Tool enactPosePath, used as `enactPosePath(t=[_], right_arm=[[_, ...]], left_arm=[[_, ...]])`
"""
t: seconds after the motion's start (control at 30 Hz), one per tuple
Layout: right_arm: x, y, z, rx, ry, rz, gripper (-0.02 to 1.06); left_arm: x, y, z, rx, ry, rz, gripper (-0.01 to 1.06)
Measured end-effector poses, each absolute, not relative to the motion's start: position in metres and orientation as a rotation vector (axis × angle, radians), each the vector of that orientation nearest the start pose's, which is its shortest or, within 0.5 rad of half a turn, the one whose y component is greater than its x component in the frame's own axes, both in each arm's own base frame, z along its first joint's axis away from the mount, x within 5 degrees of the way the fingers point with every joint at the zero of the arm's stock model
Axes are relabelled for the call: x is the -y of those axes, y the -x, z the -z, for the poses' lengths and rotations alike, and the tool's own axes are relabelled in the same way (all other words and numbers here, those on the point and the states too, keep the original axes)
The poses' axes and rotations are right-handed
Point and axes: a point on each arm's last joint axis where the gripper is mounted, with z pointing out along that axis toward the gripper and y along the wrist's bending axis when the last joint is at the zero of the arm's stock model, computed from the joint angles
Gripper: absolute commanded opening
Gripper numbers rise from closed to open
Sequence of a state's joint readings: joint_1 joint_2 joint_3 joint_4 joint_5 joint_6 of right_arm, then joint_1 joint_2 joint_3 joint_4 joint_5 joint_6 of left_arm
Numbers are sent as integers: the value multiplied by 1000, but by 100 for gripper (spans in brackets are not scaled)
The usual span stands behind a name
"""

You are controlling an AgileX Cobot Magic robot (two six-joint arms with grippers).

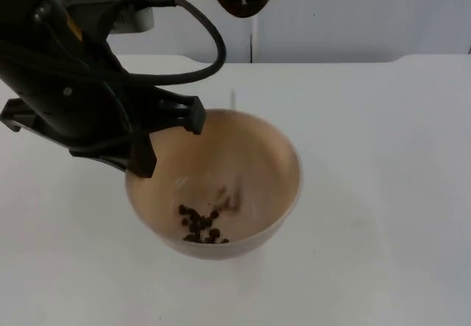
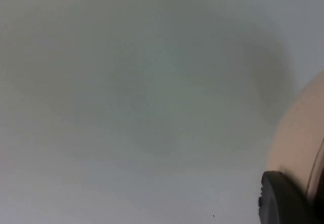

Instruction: Pick up the bowl with the left hand and pour the coffee beans from the cup into the bowl with the right hand.

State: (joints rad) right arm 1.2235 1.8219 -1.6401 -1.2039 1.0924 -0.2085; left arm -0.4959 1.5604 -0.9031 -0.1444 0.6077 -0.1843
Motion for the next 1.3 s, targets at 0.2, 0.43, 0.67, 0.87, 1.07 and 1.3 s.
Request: enactPosePath(t=[0.2,0.43,0.67,0.87,1.07,1.3], right_arm=[[-349,-207,-353,-1277,1641,1009,0],[-349,-207,-353,-1285,1631,1002,0],[-348,-207,-353,-1302,1620,1004,0],[-345,-204,-354,-1357,1621,947,0],[-333,-213,-360,-1506,1564,833,0],[-322,-229,-364,-1682,1507,688,0]], left_arm=[[146,-255,-205,-2774,-291,324,0],[146,-255,-205,-2774,-291,324,0],[146,-255,-205,-2774,-291,324,0],[146,-255,-205,-2774,-288,325,0],[146,-255,-205,-2774,-288,325,0],[146,-255,-205,-2774,-288,325,0]])
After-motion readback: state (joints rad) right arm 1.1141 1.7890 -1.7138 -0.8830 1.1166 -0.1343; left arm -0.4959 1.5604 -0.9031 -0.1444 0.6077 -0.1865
